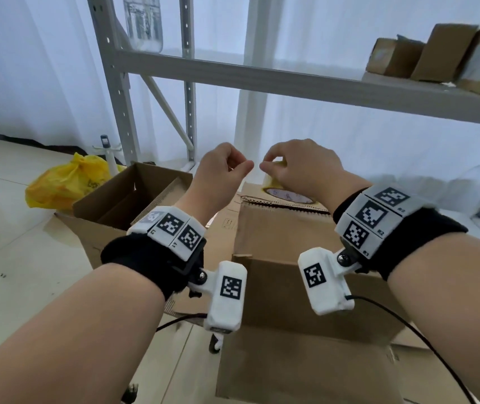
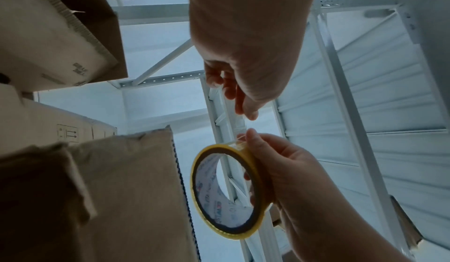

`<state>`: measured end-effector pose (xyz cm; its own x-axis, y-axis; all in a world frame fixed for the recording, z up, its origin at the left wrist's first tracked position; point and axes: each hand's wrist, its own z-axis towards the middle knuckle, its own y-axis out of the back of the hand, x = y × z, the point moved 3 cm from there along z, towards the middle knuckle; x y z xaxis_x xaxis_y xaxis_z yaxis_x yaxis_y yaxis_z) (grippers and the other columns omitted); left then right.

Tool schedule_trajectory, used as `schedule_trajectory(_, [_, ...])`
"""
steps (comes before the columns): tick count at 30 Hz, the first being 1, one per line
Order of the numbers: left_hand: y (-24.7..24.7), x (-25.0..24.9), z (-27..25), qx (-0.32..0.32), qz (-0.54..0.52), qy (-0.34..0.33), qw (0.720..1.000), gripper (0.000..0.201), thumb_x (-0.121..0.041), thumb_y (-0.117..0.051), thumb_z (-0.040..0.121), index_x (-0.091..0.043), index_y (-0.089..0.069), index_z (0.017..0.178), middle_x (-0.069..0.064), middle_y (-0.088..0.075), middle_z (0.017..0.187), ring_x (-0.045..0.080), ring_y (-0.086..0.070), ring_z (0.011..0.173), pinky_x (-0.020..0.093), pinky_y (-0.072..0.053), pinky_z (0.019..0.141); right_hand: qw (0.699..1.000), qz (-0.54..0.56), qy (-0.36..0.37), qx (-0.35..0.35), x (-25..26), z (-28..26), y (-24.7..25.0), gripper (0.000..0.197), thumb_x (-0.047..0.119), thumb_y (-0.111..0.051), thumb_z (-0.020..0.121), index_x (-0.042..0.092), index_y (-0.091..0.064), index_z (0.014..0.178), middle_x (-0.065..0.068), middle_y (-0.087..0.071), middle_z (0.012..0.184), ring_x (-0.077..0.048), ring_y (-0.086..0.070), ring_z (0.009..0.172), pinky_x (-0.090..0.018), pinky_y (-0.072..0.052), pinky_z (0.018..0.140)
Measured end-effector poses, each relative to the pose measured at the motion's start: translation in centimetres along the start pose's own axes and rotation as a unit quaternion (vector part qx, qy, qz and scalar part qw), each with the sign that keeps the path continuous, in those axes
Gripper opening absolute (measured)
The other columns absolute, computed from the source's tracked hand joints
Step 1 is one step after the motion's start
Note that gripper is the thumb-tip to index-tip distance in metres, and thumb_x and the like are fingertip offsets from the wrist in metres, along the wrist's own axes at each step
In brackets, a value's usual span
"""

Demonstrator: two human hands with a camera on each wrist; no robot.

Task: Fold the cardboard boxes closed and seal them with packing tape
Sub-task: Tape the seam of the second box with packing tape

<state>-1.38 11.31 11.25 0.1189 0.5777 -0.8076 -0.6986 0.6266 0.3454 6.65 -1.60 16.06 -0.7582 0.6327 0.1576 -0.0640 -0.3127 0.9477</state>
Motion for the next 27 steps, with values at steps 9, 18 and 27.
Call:
schedule_trajectory(9, [0.7, -0.8, -0.4, 0.010, 0.045, -0.029, 0.999, 0.012, -0.019, -0.062, 0.091, -0.011, -0.053, 0.087, -0.002, -0.054, 0.072, 0.005, -0.047, 0.062, 0.006, -0.039, 0.054, 0.975, 0.223, 0.001, 0.004, -0.7, -0.4, -0.1, 0.009, 0.034, -0.060, 0.092, 0.026, -0.065, 0.093, 0.009, -0.053, 0.075, -0.006, -0.050, 0.071, -0.025, -0.037, 0.070])
schedule_trajectory(18, [1.6, -0.8, -0.7, 0.017, 0.077, -0.035, 0.996, 0.012, -0.020, -0.061, 0.092, -0.012, -0.053, 0.088, -0.005, -0.050, 0.070, 0.006, -0.046, 0.062, 0.017, -0.039, 0.060, 0.964, 0.262, -0.021, 0.046, -0.4, -1.8, -0.1, 0.014, 0.026, -0.054, 0.096, 0.029, -0.064, 0.106, -0.002, -0.059, 0.095, -0.014, -0.054, 0.083, -0.022, -0.041, 0.068])
schedule_trajectory(27, [1.4, -0.5, -0.9, 0.018, 0.065, -0.016, 0.998, 0.016, -0.027, -0.065, 0.089, -0.015, -0.056, 0.095, -0.008, -0.057, 0.077, 0.002, -0.052, 0.069, 0.018, -0.041, 0.069, 0.983, 0.177, -0.052, -0.024, -0.7, -1.3, -0.8, 0.008, 0.028, -0.059, 0.092, 0.020, -0.062, 0.093, 0.012, -0.047, 0.077, -0.010, -0.048, 0.077, -0.026, -0.036, 0.072])
